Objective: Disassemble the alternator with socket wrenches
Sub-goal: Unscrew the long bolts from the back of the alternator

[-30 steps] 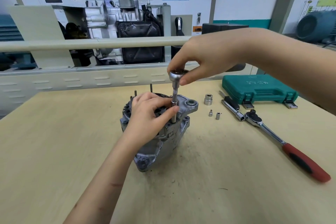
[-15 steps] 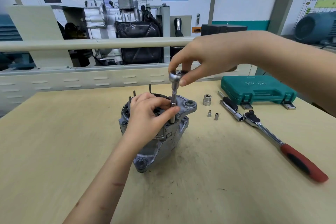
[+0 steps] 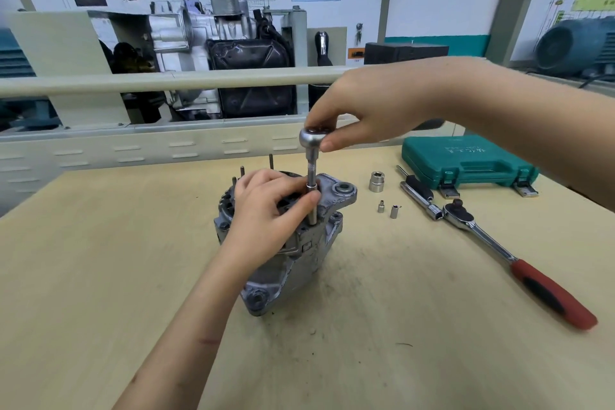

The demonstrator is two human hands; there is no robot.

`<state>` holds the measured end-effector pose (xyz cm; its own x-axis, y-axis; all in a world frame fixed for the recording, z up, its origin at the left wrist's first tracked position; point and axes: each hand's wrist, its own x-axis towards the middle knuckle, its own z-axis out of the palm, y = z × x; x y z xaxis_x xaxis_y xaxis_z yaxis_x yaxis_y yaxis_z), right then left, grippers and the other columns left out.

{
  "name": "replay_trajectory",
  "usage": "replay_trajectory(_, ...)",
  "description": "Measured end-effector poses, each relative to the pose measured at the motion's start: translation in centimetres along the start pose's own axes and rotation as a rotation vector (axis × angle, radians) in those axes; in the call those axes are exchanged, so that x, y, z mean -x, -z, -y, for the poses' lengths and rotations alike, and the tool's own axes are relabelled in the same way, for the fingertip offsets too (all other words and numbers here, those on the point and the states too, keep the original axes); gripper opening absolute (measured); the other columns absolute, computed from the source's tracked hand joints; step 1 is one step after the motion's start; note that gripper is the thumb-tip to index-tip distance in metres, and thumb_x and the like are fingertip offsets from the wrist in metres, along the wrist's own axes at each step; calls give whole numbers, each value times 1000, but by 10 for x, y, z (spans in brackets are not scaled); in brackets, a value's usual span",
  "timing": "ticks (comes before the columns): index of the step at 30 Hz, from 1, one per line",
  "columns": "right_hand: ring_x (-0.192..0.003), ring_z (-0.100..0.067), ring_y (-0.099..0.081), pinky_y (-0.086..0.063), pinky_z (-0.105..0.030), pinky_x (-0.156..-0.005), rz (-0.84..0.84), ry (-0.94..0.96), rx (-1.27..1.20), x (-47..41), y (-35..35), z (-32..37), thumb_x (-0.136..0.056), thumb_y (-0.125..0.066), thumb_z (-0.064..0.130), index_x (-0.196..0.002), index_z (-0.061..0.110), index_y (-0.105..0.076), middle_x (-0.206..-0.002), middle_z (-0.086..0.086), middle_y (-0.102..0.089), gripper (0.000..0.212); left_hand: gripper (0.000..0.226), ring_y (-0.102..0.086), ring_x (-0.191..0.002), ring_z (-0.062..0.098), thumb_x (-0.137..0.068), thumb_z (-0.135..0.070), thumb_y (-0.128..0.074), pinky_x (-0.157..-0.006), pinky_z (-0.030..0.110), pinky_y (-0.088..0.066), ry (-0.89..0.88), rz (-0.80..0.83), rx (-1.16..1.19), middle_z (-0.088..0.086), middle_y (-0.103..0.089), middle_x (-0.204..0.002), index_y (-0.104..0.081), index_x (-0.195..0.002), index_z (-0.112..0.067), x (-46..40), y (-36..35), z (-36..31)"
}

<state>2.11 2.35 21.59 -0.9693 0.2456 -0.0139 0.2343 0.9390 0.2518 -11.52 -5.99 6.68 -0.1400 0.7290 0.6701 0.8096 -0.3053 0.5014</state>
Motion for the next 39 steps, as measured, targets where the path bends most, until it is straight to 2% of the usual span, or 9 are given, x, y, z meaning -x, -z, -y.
replay_trajectory(4,-89,-17,-54,-40,-31,-80,-9,16,-109,4,0,-2,-89,-50,34,-105,14,-61,-96,4,-62,29,14,-35,-95,-14,-82,-33,-63,-92,1,-4,47,25,16,-21,-48,-87,-70,-92,-26,-1,2,0)
replay_trajectory(9,-84,-11,-57,-45,-30,-79,2,-54,-139,7,3,3,-85,-51,44,-108,19,-61,-91,10,-65,36,16,-35,-92,-23,-77,-29,-69,-90,15,-15,49,-24,51,-22,-48,-79,-57,-73,-40,0,0,-4)
replay_trajectory(13,-50,-11,-44,-34,-27,-50,-42,-144,-8,6,-2,16,-80,-38,55,-69,10,-57,-51,7,-52,49,24,-29,-91,-30,-74,-29,-71,-88,18,-17,42,-57,70,-22,-48,-77,-55,-67,-44,0,-2,-7)
replay_trajectory(16,-38,-9,-37,-25,-25,-44,-105,-214,61,1,-7,22,-85,-42,50,-52,13,-50,-38,5,-45,51,22,-35,-96,-14,-73,-34,-70,-89,16,-17,77,-70,73,-18,-50,-80,-54,-65,-47,0,-1,-8)
replay_trajectory(20,-50,-12,-46,-37,-26,-49,-34,-124,7,-1,0,17,-85,-46,50,-63,10,-54,-53,8,-56,46,21,-39,-92,-13,-75,-33,-71,-96,29,-24,86,-69,74,-21,-50,-75,-56,-65,-44,0,-2,-8)
replay_trajectory(26,-88,-19,-58,-45,-41,-86,-16,-28,-152,8,-1,4,-89,-50,36,-102,10,-63,-93,-2,-65,32,9,-41,-86,-21,-78,-36,-57,-89,36,-32,9,-68,94,-32,-49,-71,-64,-83,-35,1,0,-7)
replay_trajectory(30,-91,-19,-59,-45,-40,-88,0,-8,-229,7,1,5,-89,-51,33,-106,11,-63,-96,-3,-65,30,24,-38,-93,-21,-79,-41,-58,-93,23,-18,-23,-30,25,-25,-50,-82,-71,-92,-25,0,-1,-1)
replay_trajectory(35,-94,-18,-59,-47,-41,-88,44,-95,-208,3,3,5,-86,-51,41,-108,18,-61,-100,2,-65,34,13,-35,-91,-26,-79,-28,-67,-89,17,-16,0,-61,28,-23,-47,-79,-73,-83,-18,-1,-3,2)
replay_trajectory(39,-65,-12,-54,-43,-30,-59,27,-146,-104,1,5,13,-81,-48,53,-79,16,-60,-70,4,-61,39,15,-34,-92,-27,-76,-36,-65,-88,12,-14,-4,-85,30,-23,-47,-78,-70,-78,-21,0,-5,0)
